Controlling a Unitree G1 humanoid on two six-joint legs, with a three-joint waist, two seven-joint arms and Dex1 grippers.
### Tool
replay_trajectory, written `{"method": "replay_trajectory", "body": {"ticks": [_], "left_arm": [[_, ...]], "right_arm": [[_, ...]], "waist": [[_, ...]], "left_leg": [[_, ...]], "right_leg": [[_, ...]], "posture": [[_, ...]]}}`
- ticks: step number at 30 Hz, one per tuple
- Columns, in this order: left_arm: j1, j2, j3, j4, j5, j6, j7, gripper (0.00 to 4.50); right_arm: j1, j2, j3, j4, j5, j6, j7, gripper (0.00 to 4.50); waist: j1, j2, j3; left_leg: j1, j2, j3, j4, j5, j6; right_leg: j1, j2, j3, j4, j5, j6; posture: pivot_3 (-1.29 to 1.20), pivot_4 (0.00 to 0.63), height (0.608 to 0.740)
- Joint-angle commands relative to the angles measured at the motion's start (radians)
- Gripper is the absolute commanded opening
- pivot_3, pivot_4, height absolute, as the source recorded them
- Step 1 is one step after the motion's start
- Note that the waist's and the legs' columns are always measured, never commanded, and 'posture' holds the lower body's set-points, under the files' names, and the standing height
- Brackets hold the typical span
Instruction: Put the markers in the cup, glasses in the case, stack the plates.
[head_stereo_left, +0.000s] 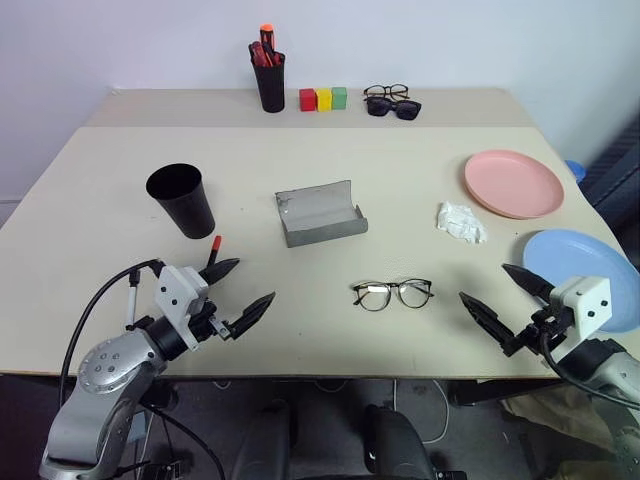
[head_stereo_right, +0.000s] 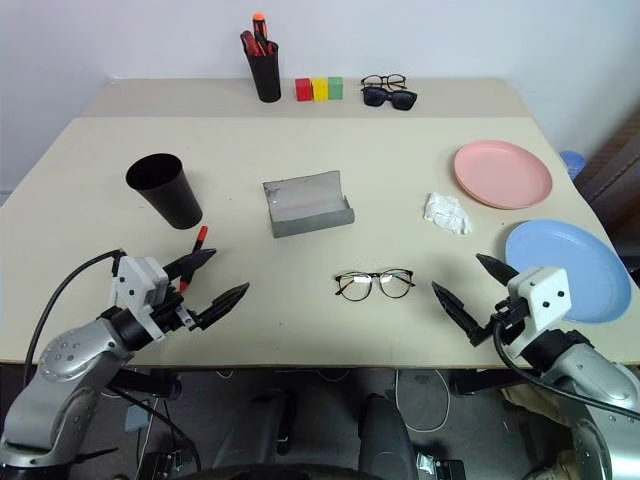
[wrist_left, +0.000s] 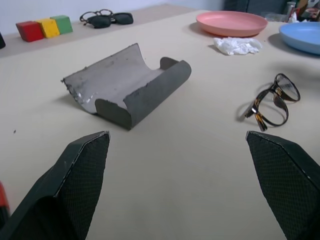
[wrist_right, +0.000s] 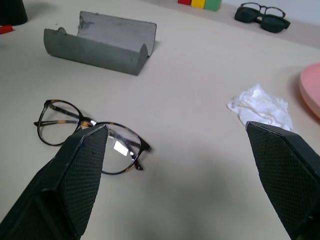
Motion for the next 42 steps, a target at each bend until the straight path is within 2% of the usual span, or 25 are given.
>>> {"method": "replay_trajectory", "body": {"ticks": [1, 9, 20, 24, 27, 31, 35, 38, 42], "left_arm": [[0.002, -0.003, -0.008, -0.006, 0.01, -0.035, -0.008, 4.5], [-0.015, -0.001, -0.011, 0.061, 0.035, -0.078, -0.028, 4.5], [-0.023, 0.073, -0.004, 0.065, 0.014, -0.034, -0.103, 4.5], [-0.086, 0.125, -0.021, 0.072, -0.009, 0.053, -0.137, 4.5], [-0.224, 0.168, -0.074, 0.068, -0.025, 0.155, -0.169, 4.5], [-0.565, 0.158, -0.213, 0.128, -0.045, 0.371, -0.185, 4.5], [-0.888, 0.061, -0.419, 0.353, 0.055, 0.465, -0.233, 4.5], [-1.044, -0.024, -0.528, 0.537, 0.118, 0.424, -0.311, 4.5], [-1.183, -0.128, -0.6, 0.735, 0.179, 0.417, -0.361, 4.5]], "right_arm": [[-0.001, 0.004, -0.007, -0.056, 0.003, -0.002, -0.01, 4.49], [-0.043, -0.016, -0.003, -0.093, 0.009, 0.062, -0.043, 4.49], [-0.112, -0.04, -0.005, -0.123, 0.009, 0.15, -0.067, 4.49], [-0.096, -0.045, -0.017, -0.11, -0.004, 0.138, -0.046, 4.49], [-0.068, -0.057, -0.037, -0.104, -0.007, 0.134, -0.022, 4.49], [-0.002, -0.079, -0.071, -0.103, -0.007, 0.12, 0.029, 4.49], [0.082, -0.094, -0.125, -0.081, -0.011, 0.084, 0.107, 4.49], [0.13, -0.1, -0.159, -0.054, -0.032, 0.036, 0.154, 4.49], [0.169, -0.094, -0.197, -0.023, -0.048, -0.019, 0.19, 4.49]], "waist": [[0.0, 0.0, 0.0], [0.001, 0.0, 0.0], [0.001, 0.0, 0.0], [0.002, 0.0, 0.0], [0.004, 0.0, 0.0], [0.017, -0.001, 0.0], [0.029, -0.002, 0.0], [0.023, -0.003, 0.0], [0.024, -0.006, 0.003]], "left_leg": [[0.0, 0.0, 0.0, 0.0, 0.0, 0.0], [0.0, 0.001, 0.001, 0.0, 0.0, 0.0], [0.0, 0.001, 0.002, 0.0, 0.0, 0.001], [0.0, 0.001, 0.003, 0.0, 0.0, 0.0], [0.0, 0.001, 0.003, 0.001, 0.0, 0.0], [0.0, 0.001, 0.003, 0.003, 0.0, 0.001], [0.0, 0.0, 0.005, 0.005, 0.002, 0.004], [0.001, 0.0, 0.007, 0.004, 0.002, 0.005], [0.001, 0.0, 0.006, 0.005, 0.002, 0.005]], "right_leg": [[0.0, 0.0, 0.0, 0.0, 0.0, 0.0], [0.0, 0.0, 0.0, 0.0, 0.0, 0.0], [-0.001, 0.0, 0.0, 0.002, 0.0, 0.0], [-0.001, 0.0, 0.0, 0.002, 0.0, 0.0], [-0.001, 0.0, 0.0, 0.002, 0.0, 0.0], [0.001, 0.0, 0.0, 0.002, 0.0, 0.0], [0.004, 0.0, 0.0, 0.004, 0.001, 0.001], [0.003, 0.0, 0.002, 0.005, 0.0, 0.002], [0.0, 0.0, 0.002, 0.011, -0.002, 0.005]], "posture": [[0.0, 0.15, 0.74], [0.0, 0.15, 0.74], [0.0, 0.15, 0.74], [0.0, 0.15, 0.74], [0.0, 0.15, 0.74], [0.0, 0.15, 0.74], [0.0, 0.15, 0.74], [0.0, 0.15, 0.74], [0.0, 0.15, 0.74]]}}
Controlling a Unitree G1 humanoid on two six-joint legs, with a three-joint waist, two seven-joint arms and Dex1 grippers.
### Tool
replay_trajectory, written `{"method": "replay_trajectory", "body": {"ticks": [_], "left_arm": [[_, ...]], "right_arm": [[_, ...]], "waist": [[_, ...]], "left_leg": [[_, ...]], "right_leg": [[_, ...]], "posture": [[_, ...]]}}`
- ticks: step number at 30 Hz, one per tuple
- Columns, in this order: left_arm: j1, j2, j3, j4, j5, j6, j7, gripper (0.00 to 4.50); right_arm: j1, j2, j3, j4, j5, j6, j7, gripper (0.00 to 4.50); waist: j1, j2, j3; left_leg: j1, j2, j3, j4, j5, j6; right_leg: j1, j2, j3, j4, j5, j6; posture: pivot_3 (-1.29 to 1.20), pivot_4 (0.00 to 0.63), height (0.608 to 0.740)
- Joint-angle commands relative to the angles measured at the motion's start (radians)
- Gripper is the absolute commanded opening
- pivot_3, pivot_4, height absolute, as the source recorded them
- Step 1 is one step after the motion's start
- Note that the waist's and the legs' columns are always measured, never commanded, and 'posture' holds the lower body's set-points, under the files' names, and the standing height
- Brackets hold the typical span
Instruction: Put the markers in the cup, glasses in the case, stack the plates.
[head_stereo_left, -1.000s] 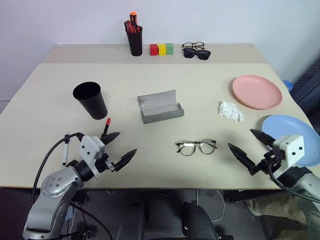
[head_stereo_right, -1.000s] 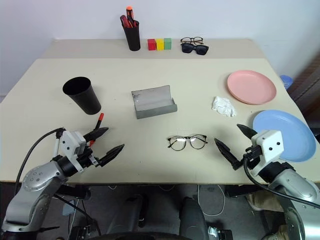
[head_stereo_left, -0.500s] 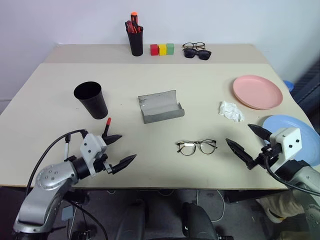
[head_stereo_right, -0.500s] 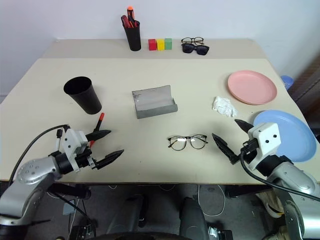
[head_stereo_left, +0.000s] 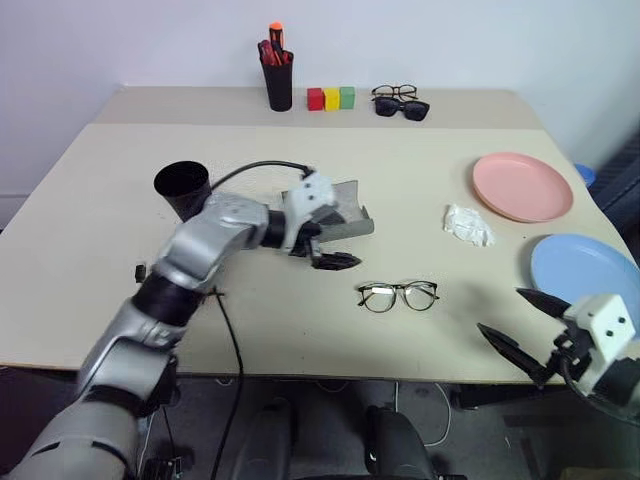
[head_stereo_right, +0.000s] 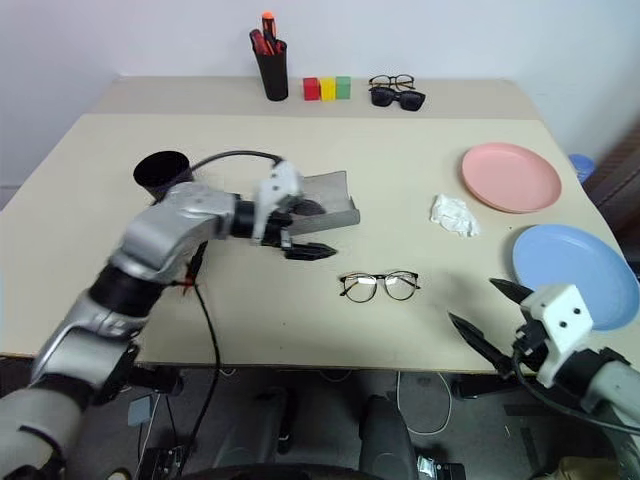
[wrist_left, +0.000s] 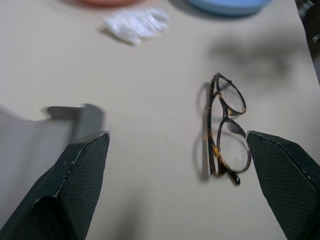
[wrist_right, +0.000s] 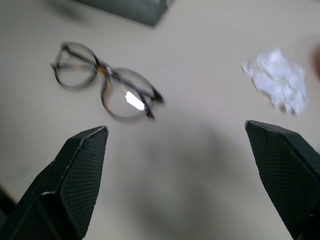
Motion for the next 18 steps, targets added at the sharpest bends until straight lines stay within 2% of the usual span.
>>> {"method": "replay_trajectory", "body": {"ticks": [1, 7, 13, 18], "left_arm": [[-0.11, -0.061, -0.042, 0.144, 0.058, -0.025, -0.055, 4.5], [-0.227, -0.193, -0.068, 0.371, 0.11, -0.061, -0.14, 4.5], [-0.257, -0.238, -0.116, 0.436, 0.154, -0.067, -0.273, 4.5], [-0.257, -0.27, -0.129, 0.481, 0.198, -0.123, -0.317, 4.5]], "right_arm": [[0.025, 0.009, -0.063, 0.015, -0.011, -0.074, 0.033, 4.49], [0.069, 0.055, -0.074, 0.048, -0.037, -0.169, 0.047, 4.49], [0.101, 0.094, -0.061, 0.032, -0.056, -0.212, 0.037, 4.49], [0.099, 0.098, -0.06, 0.02, -0.053, -0.212, 0.025, 4.49]], "waist": [[0.0, -0.001, 0.001], [0.001, -0.002, 0.002], [0.001, -0.002, 0.002], [0.001, -0.003, 0.002]], "left_leg": [[0.0, 0.0, 0.0, 0.0, 0.0, 0.0], [-0.001, 0.0, 0.0, 0.001, 0.0, 0.0], [-0.001, 0.0, 0.0, 0.0, 0.0, 0.0], [-0.001, 0.0, 0.0, 0.002, 0.0, 0.0]], "right_leg": [[-0.001, 0.0, 0.0, 0.001, 0.0, 0.0], [0.0, 0.0, 0.0, 0.001, 0.0, 0.0], [-0.001, 0.0, 0.0, 0.002, 0.0, 0.0], [-0.001, 0.0, 0.0, 0.002, 0.0, 0.0]], "posture": [[0.0, 0.15, 0.74], [0.0, 0.15, 0.74], [0.0, 0.15, 0.74], [0.0, 0.15, 0.74]]}}
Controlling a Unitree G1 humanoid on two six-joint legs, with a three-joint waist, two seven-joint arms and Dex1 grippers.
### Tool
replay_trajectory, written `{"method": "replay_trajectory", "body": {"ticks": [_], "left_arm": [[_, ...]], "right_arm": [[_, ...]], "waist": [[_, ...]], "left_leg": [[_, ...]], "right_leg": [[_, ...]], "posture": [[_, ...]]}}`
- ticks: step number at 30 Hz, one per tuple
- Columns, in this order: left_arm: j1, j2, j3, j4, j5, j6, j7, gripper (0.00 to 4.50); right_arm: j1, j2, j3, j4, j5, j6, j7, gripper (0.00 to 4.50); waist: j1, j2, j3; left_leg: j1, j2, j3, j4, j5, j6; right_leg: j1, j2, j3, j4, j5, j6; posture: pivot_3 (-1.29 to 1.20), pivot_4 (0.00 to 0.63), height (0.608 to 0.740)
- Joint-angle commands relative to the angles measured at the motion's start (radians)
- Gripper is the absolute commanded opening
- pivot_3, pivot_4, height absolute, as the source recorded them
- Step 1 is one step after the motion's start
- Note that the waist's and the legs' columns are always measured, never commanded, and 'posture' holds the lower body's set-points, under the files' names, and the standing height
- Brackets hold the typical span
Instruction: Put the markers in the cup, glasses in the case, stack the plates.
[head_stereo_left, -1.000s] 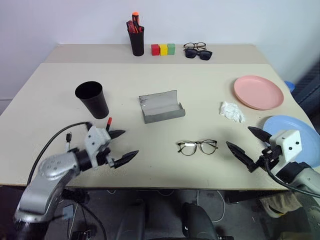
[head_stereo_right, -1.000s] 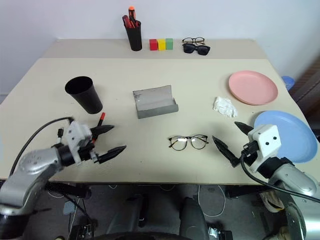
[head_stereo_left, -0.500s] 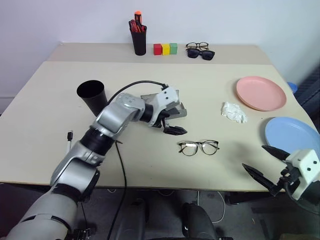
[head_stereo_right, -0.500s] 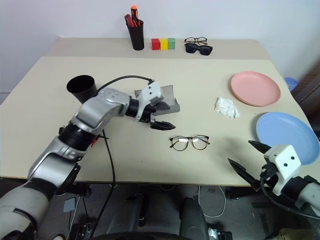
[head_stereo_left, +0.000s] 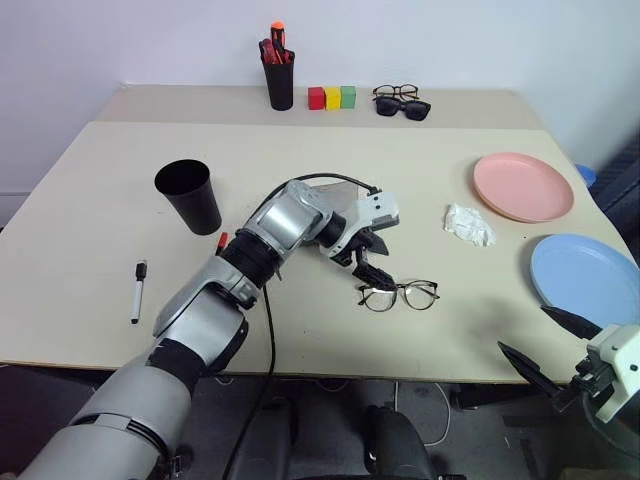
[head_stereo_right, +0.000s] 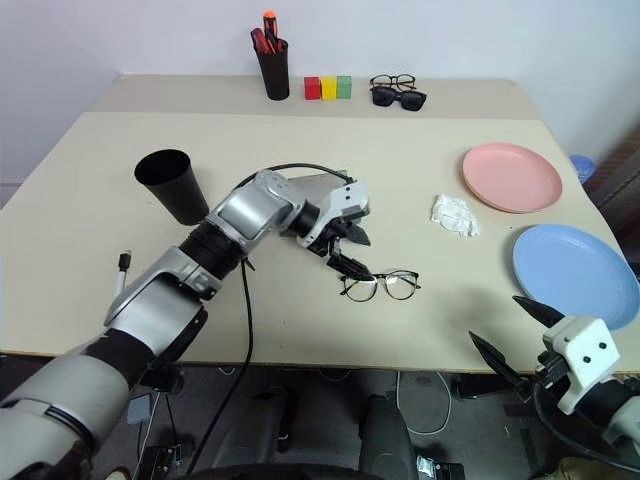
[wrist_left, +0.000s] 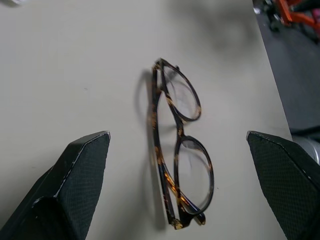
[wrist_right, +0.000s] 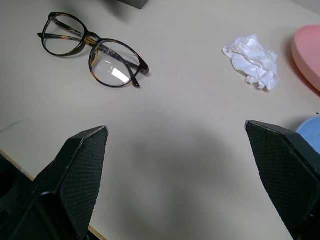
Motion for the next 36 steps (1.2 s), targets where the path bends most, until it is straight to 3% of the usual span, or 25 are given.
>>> {"method": "replay_trajectory", "body": {"ticks": [1, 8, 11, 14, 19, 23, 28, 32, 36], "left_arm": [[-0.029, -0.017, -0.004, 0.008, 0.033, -0.056, -0.035, 4.5], [-0.028, -0.03, -0.01, 0.041, 0.1, -0.168, -0.055, 4.5], [-0.034, -0.019, 0.047, 0.038, 0.089, -0.17, -0.035, 4.5], [0.008, 0.085, 0.133, -0.057, 0.055, -0.154, -0.041, 4.5], [0.262, 0.333, 0.287, -0.424, -0.015, -0.096, -0.024, 4.5], [0.499, 0.424, 0.454, -0.753, -0.041, 0.04, 0.163, 4.5], [0.737, 0.347, 0.606, -1.081, 0.129, 0.226, 0.611, 4.5], [0.828, 0.299, 0.625, -1.13, 0.248, 0.368, 0.837, 4.5], [0.824, 0.273, 0.627, -1.094, 0.307, 0.502, 0.971, 4.5]], "right_arm": [[0.004, 0.003, -0.017, -0.037, 0.009, -0.014, -0.008, 4.49], [-0.014, -0.011, -0.022, -0.032, 0.023, 0.004, -0.008, 4.49], [-0.028, -0.005, -0.008, -0.04, 0.026, 0.007, -0.017, 4.49], [-0.045, 0.003, 0.029, -0.075, 0.041, 0.021, -0.023, 4.49], [-0.103, -0.004, 0.112, -0.099, 0.034, 0.044, -0.041, 4.49], [-0.17, -0.029, 0.149, -0.07, 0.03, 0.06, -0.038, 4.49], [-0.262, -0.068, 0.204, -0.007, 0.024, 0.071, -0.002, 4.49], [-0.396, -0.098, 0.268, 0.053, 0.052, 0.085, 0.045, 4.49], [-0.526, -0.114, 0.328, 0.096, 0.093, 0.082, 0.125, 4.49]], "waist": [[0.0, 0.0, 0.0], [0.0, 0.0, 0.0], [0.0, 0.0, 0.0], [-0.009, 0.0, 0.0], [-0.04, 0.005, -0.002], [-0.039, 0.003, -0.001], [-0.02, 0.001, -0.001], [-0.027, 0.0, -0.001], [-0.027, -0.002, 0.0]], "left_leg": [[0.0, 0.0, 0.0, 0.0, 0.0, 0.0], [0.0, 0.0, 0.0, 0.0, 0.0, 0.0], [0.0, 0.0, 0.0, 0.0, 0.0, 0.0], [0.0, 0.0, 0.0, 0.0, 0.0, 0.0], [0.004, 0.002, 0.0, -0.004, 0.0, 0.0], [0.004, 0.002, 0.0, -0.002, 0.0, 0.0], [0.004, 0.003, 0.001, 0.004, 0.0, -0.001], [0.004, 0.003, 0.002, 0.004, 0.0, 0.0], [0.006, 0.003, 0.002, 0.003, 0.0, 0.0]], "right_leg": [[0.0, 0.0, 0.0, 0.0, 0.0, 0.0], [0.0, 0.0, 0.0, 0.0, 0.0, 0.0], [0.0, 0.0, 0.0, 0.0, 0.0, 0.0], [0.0, 0.0, 0.0, 0.001, 0.0, 0.0], [-0.001, 0.001, 0.001, 0.004, 0.002, -0.003], [0.0, 0.001, 0.002, 0.006, 0.002, -0.004], [0.005, 0.0, 0.002, 0.004, 0.001, -0.002], [0.005, 0.001, 0.002, 0.004, 0.001, -0.002], [0.004, 0.002, 0.003, 0.008, 0.001, -0.002]], "posture": [[0.0, 0.15, 0.74], [0.0, 0.15, 0.74], [0.0, 0.15, 0.74], [0.0, 0.15, 0.74], [0.0, 0.15, 0.74], [0.0, 0.15, 0.74], [0.0, 0.15, 0.74], [0.0, 0.15, 0.74], [0.0, 0.15, 0.74]]}}
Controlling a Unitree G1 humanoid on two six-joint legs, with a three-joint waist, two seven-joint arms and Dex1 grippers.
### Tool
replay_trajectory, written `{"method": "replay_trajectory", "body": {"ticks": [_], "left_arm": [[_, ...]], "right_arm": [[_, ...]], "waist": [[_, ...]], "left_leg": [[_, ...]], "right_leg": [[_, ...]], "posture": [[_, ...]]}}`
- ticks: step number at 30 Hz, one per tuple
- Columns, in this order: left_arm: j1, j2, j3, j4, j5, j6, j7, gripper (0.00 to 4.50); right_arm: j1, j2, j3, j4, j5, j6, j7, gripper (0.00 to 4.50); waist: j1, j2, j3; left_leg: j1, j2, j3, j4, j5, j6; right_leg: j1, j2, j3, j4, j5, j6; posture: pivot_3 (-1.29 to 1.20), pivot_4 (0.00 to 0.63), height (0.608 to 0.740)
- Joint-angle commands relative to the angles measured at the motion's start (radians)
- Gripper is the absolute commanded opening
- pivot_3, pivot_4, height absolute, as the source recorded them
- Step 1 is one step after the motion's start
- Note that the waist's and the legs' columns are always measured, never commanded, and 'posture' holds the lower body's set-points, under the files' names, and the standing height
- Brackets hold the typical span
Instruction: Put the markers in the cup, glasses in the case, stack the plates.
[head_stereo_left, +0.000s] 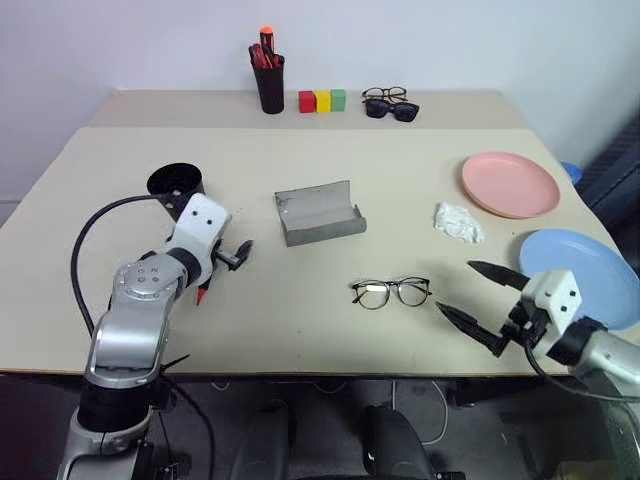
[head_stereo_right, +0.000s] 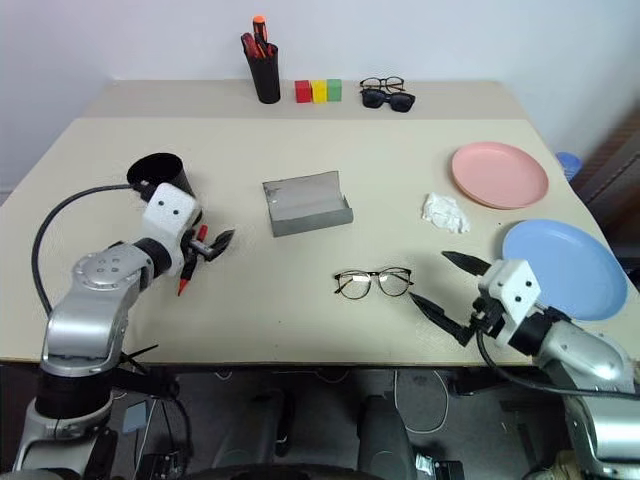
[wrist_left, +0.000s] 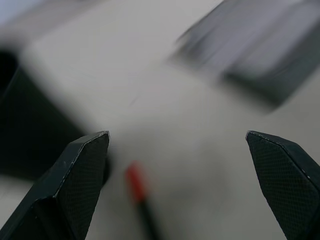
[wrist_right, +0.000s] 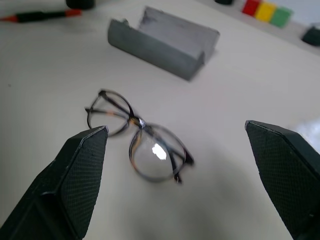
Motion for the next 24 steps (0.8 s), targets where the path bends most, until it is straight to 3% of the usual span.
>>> {"method": "replay_trajectory", "body": {"ticks": [1, 10, 18, 21, 24], "left_arm": [[-0.028, -0.013, 0.019, -0.002, 0.047, 0.111, 0.097, 4.5], [-0.115, -0.078, -0.002, 0.087, 0.044, 0.227, 0.22, 4.5], [-0.204, -0.107, 0.008, 0.215, 0.01, 0.328, 0.245, 4.5], [-0.234, -0.121, 0.017, 0.273, -0.021, 0.345, 0.23, 3.67], [-0.248, -0.134, 0.035, 0.29, -0.051, 0.375, 0.217, 2.2]], "right_arm": [[-0.088, -0.017, 0.039, 0.009, 0.052, -0.015, 0.069, 4.49], [-0.278, 0.016, 0.175, 0.05, 0.04, -0.071, 0.156, 4.49], [-0.29, 0.025, 0.208, 0.056, 0.015, -0.087, 0.13, 4.49], [-0.285, 0.025, 0.205, 0.054, 0.008, -0.088, 0.116, 4.5], [-0.28, 0.021, 0.2, 0.054, 0.006, -0.089, 0.106, 4.5]], "waist": [[0.001, -0.001, 0.0], [0.001, -0.004, 0.002], [0.002, -0.004, 0.002], [0.002, -0.004, 0.002], [0.002, -0.004, 0.002]], "left_leg": [[0.0, 0.0, 0.0, 0.0, 0.0, 0.0], [0.0, 0.0, 0.0, 0.0, 0.0, 0.0], [0.0, 0.0, 0.0, 0.0, 0.0, 0.0], [0.001, 0.0, 0.0, 0.0, 0.0, 0.0], [0.002, 0.0, 0.0, 0.0, 0.0, 0.0]], "right_leg": [[0.0, 0.0, 0.0, 0.0, 0.0, 0.001], [0.0, 0.0, 0.0, 0.0, 0.001, -0.001], [0.0, 0.0, 0.0, 0.001, 0.001, -0.001], [0.0, 0.0, 0.0, 0.001, 0.001, -0.001], [0.002, 0.0, 0.0, 0.001, 0.001, -0.001]], "posture": [[0.0, 0.15, 0.74], [0.0, 0.15, 0.74], [0.0, 0.15, 0.74], [0.0, 0.15, 0.74], [0.0, 0.15, 0.74]]}}
